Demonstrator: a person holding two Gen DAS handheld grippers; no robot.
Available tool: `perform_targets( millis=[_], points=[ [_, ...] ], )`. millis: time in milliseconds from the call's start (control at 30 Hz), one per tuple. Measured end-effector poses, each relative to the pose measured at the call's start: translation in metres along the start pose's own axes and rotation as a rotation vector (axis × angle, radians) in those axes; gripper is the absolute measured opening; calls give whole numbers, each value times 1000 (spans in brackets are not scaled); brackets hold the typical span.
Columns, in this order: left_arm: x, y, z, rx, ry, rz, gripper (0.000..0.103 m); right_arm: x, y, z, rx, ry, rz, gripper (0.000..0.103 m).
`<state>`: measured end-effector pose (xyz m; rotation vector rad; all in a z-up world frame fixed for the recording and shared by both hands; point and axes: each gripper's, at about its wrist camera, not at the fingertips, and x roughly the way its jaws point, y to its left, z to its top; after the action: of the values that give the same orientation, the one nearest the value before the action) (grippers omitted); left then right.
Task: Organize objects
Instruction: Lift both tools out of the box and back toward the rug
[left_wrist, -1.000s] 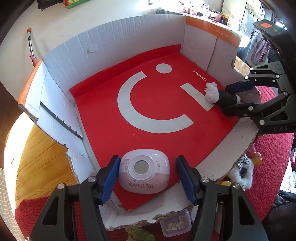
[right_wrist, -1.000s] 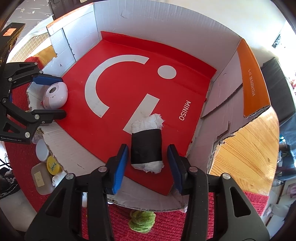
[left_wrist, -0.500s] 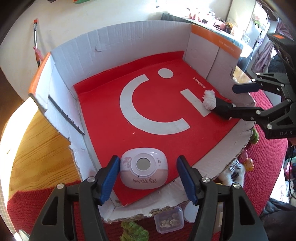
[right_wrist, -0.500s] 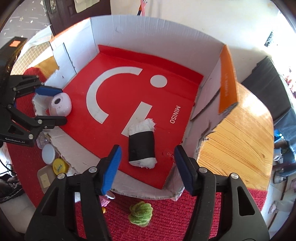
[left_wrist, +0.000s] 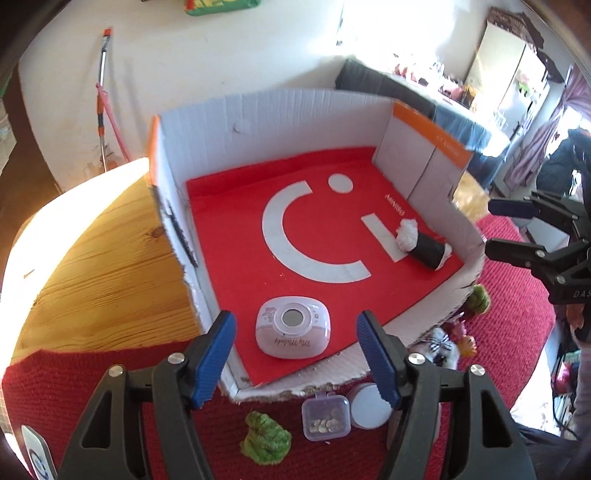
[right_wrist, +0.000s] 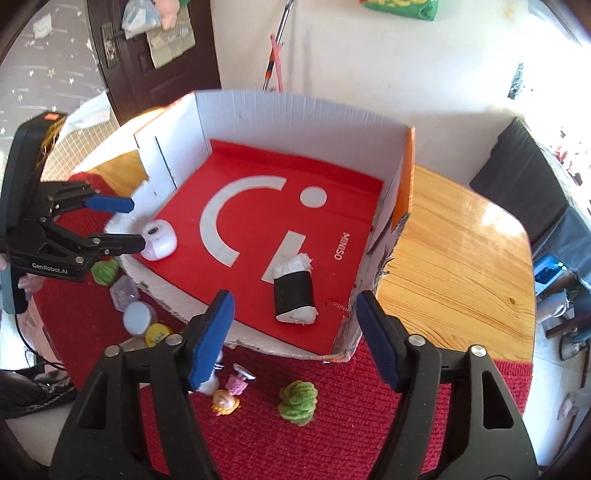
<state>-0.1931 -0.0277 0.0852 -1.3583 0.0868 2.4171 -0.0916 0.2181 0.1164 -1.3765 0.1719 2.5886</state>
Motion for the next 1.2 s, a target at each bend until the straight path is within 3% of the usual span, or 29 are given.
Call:
perform_targets(
  millis=[267, 633, 933, 1200],
  points=[
    [-36, -5, -19, -33, -111, -13, 79, -35, 3, -17, 54, -109, -2, 78],
    [-80, -26, -51, -20, -290, 54, 88, -77, 23, -54, 103, -265, -28, 89],
    [-85, -43, -93, -27, -380, 147, 95, -79, 41, -95, 133, -356, -105, 93],
    [-74, -51, -124, -59, -398, 189, 95, -64, 42, -131, 233, -390, -117, 94]
  ],
)
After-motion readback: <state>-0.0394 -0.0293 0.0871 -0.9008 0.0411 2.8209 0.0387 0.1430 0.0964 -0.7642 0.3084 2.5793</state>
